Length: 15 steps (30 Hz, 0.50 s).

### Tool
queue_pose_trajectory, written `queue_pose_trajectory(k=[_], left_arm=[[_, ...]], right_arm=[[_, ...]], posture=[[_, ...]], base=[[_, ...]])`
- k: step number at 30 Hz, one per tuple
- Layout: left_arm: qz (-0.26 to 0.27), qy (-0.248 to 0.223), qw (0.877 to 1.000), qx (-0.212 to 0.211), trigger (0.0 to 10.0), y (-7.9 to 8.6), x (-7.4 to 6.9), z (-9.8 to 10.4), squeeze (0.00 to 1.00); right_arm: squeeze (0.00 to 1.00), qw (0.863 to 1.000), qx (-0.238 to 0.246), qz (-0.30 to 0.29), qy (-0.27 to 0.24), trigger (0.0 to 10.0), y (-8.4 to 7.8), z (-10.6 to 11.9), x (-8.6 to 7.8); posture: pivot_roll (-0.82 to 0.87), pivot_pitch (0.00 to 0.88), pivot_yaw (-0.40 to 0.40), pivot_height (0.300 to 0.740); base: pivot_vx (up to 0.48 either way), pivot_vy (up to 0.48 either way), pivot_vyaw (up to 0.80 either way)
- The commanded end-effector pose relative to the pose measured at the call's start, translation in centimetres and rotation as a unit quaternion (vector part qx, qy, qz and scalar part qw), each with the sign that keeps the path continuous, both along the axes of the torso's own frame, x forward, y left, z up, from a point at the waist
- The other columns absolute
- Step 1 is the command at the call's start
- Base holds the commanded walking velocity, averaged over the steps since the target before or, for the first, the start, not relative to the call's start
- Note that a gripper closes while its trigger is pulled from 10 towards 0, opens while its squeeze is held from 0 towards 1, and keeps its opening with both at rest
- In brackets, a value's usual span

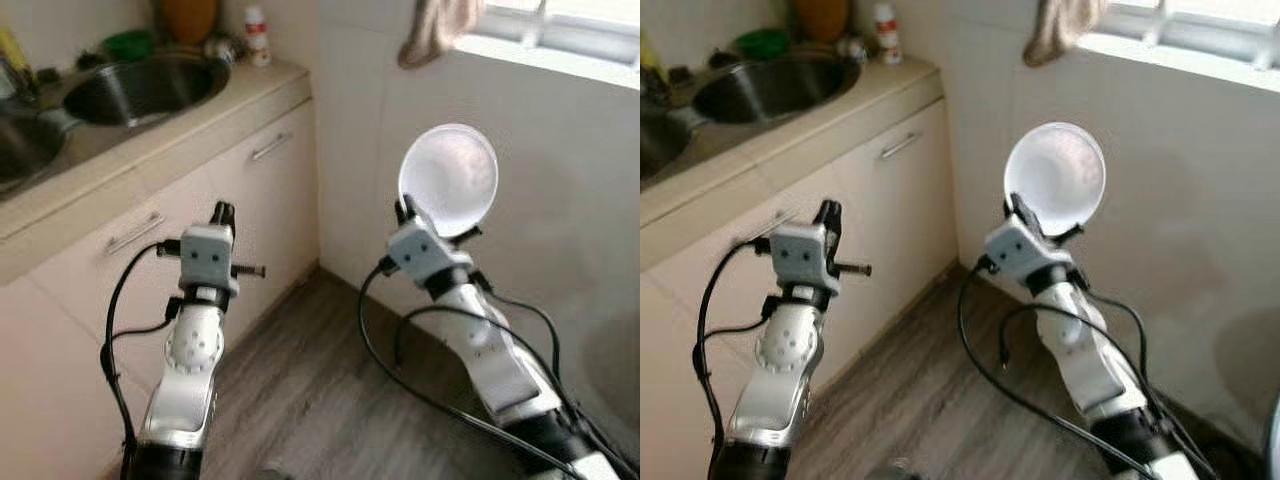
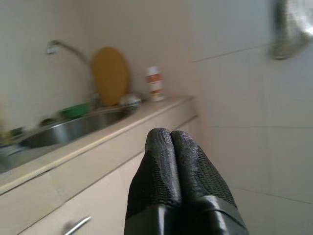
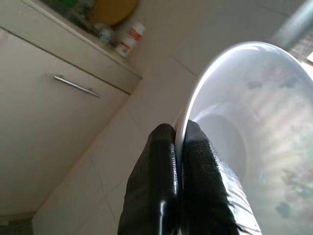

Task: Kitchen organization

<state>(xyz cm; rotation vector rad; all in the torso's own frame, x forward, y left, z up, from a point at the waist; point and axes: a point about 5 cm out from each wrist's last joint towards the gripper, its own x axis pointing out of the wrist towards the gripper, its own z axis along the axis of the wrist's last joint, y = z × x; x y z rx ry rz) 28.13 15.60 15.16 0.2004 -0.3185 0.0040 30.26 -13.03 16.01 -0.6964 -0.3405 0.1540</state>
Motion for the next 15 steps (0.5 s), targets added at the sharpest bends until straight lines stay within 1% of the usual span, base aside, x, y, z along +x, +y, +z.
queue_pose_trajectory(k=[1, 15], left_arm=[[0.023, -0.012, 1.0, 0.007, 10.0, 1.09, -0.15, 0.44, 0.0], [0.015, -0.017, 1.0, 0.007, 10.0, 0.74, -0.02, 0.59, 0.0]], right_arm=[[0.0, 0.999, 0.017, 0.022, -0.022, 10.0, 0.91, 0.92, -0.11], [0.0, 0.999, 0.017, 0.03, -0.039, 10.0, 1.14, 1.39, -0.1]], posture=[[0.01, 0.016, 0.013, 0.74], [0.01, 0.018, 0.011, 0.74]], base=[[0.251, 0.0, 0.8], [0.275, 0.0, 0.8]])
